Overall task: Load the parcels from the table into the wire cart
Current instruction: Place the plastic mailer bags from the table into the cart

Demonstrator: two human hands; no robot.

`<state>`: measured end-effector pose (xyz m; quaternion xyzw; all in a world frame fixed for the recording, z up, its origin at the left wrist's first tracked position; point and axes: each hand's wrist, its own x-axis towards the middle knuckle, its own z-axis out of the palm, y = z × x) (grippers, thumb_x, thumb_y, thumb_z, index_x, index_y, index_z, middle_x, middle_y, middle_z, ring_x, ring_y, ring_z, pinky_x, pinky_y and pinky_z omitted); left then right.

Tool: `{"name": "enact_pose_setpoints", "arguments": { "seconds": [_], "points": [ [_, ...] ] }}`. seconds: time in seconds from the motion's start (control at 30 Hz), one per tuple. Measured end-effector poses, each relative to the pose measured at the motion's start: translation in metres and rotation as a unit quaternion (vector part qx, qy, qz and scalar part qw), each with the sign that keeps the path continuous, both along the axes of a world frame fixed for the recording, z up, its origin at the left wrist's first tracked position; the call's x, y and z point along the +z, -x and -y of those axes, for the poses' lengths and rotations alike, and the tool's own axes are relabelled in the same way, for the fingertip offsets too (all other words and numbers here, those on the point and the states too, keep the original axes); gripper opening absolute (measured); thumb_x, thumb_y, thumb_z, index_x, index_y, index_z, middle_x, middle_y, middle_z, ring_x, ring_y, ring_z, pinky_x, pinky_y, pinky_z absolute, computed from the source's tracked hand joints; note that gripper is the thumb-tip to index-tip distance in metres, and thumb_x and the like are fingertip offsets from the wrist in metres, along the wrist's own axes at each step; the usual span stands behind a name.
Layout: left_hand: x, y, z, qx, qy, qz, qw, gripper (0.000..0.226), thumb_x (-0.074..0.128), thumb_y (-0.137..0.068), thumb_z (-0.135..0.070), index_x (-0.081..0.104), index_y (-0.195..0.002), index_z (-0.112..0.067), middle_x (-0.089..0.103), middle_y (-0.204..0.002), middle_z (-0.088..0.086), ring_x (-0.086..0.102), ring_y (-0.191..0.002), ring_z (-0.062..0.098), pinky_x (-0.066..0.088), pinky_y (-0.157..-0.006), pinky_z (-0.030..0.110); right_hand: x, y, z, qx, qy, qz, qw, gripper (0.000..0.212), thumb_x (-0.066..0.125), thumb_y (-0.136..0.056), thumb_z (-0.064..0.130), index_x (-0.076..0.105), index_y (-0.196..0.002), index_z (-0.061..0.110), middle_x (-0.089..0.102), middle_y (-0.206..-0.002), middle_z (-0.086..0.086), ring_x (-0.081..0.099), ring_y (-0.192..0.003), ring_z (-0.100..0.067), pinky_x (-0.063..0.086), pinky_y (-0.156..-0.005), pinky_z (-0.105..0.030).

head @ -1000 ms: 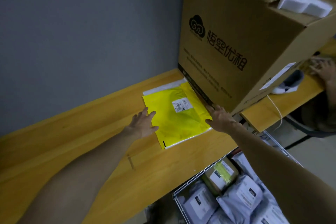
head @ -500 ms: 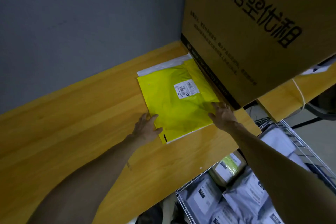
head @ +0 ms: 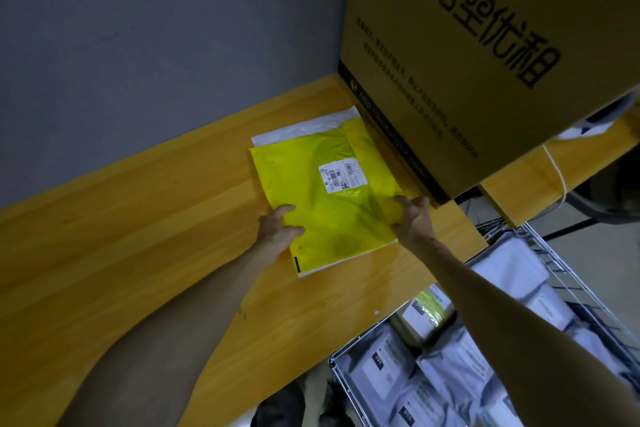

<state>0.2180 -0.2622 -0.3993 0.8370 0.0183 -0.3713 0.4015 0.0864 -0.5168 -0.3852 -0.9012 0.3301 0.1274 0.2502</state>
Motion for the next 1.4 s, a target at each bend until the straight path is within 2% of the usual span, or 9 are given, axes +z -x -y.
{"name": "enact_pose_setpoints", "arguments": {
  "seconds": [0.13,0.23,0.4,0.5,0.7,0.83,1.0,1.2,1.4],
  "points": [
    [0.010,-0.003,-0.010,-0.016,0.006,-0.013,1.000,0.049,0.074,-0.087,-0.010,0.059,-0.131,-0.024,0.052,-0.138,0.014,0.055,-0.099,0.025,0.044,-0.078,0.030,0.007,0.000,-0.006,-0.006,-0.085,-0.024,0.996,0.060,0.074,-0.077,0.001,0.058,-0.133,0.013,0.057,-0.121,-0.023,0.060,-0.096,-0.032,0.049,-0.078,-0.030],
    [0.011,-0.006,-0.017,-0.015,0.009,-0.028,0.999,0.037,0.076,-0.085,-0.014,0.066,-0.120,-0.021,0.046,-0.148,0.009,0.049,-0.127,0.028,0.043,-0.091,0.030,0.016,-0.003,-0.012,-0.094,-0.267,-0.004,0.959,0.029,0.077,-0.081,0.008,0.071,-0.109,0.014,0.065,-0.102,-0.011,0.061,-0.075,-0.016,0.048,-0.049,-0.019],
    [0.011,-0.007,-0.037,-0.028,0.011,-0.052,0.998,0.046,0.079,-0.082,-0.006,0.065,-0.124,-0.019,0.036,-0.156,0.008,0.035,-0.142,0.029,0.041,-0.100,0.035,0.012,-0.018,-0.021,-0.164,-0.415,0.046,0.894,0.040,0.080,-0.079,0.012,0.069,-0.118,0.016,0.060,-0.127,-0.004,0.058,-0.116,-0.024,0.059,-0.072,-0.033],
    [0.010,-0.012,-0.044,-0.024,0.007,-0.057,0.998,0.071,0.086,-0.072,-0.005,0.060,-0.134,-0.025,0.039,-0.153,0.009,0.038,-0.139,0.027,0.040,-0.090,0.028,-0.005,-0.027,-0.031,-0.138,-0.412,0.056,0.899,0.063,0.082,-0.072,0.000,0.062,-0.131,0.015,0.057,-0.134,-0.007,0.057,-0.121,-0.025,0.050,-0.100,-0.040],
    [0.003,-0.016,-0.047,0.057,0.003,0.009,0.998,0.056,0.085,-0.076,-0.023,0.063,-0.127,-0.021,0.052,-0.141,0.006,0.054,-0.124,0.027,0.045,-0.085,0.027,-0.019,-0.025,-0.055,-0.139,-0.375,0.073,0.913,0.070,0.084,-0.065,-0.009,0.064,-0.127,0.015,0.061,-0.129,-0.012,0.059,-0.116,-0.026,0.051,-0.099,-0.042],
    [0.013,-0.011,-0.047,0.023,-0.019,0.059,0.998,0.054,0.081,-0.078,-0.009,0.064,-0.129,-0.015,0.059,-0.134,0.011,0.058,-0.118,0.025,0.043,-0.082,0.021,-0.016,-0.018,-0.058,-0.113,-0.305,0.091,0.941,0.073,0.091,-0.056,-0.002,0.067,-0.120,0.021,0.062,-0.129,-0.014,0.058,-0.120,-0.028,0.050,-0.101,-0.043],
    [0.046,-0.005,-0.044,-0.025,-0.017,0.103,0.994,0.062,0.081,-0.077,-0.005,0.061,-0.134,-0.021,0.069,-0.108,0.017,0.059,-0.075,0.027,0.040,-0.060,0.018,0.017,-0.021,-0.057,-0.078,-0.235,0.074,0.966,0.073,0.095,-0.055,0.011,0.069,-0.122,0.023,0.066,-0.125,-0.012,0.063,-0.113,-0.026,0.052,-0.098,-0.042],
    [0.095,0.001,-0.054,-0.055,-0.006,0.159,0.986,0.071,0.079,-0.083,-0.010,0.049,-0.145,-0.023,0.051,-0.142,0.017,0.060,-0.114,0.032,0.052,-0.086,0.034,0.075,-0.021,-0.063,-0.021,-0.173,0.076,0.982,0.084,0.091,-0.065,0.016,0.054,-0.140,0.024,0.059,-0.135,-0.010,0.056,-0.125,-0.026,0.046,-0.103,-0.038],
    [0.138,0.010,-0.068,-0.058,-0.007,0.205,0.977,0.076,0.084,-0.078,-0.015,0.049,-0.144,-0.030,0.047,-0.145,0.019,0.059,-0.114,0.039,0.055,-0.076,0.036,0.124,-0.006,-0.067,0.014,-0.129,0.101,0.986,0.081,0.086,-0.072,0.019,0.049,-0.144,0.028,0.055,-0.141,-0.012,0.053,-0.128,-0.027,0.045,-0.102,-0.032]
  ]
}}
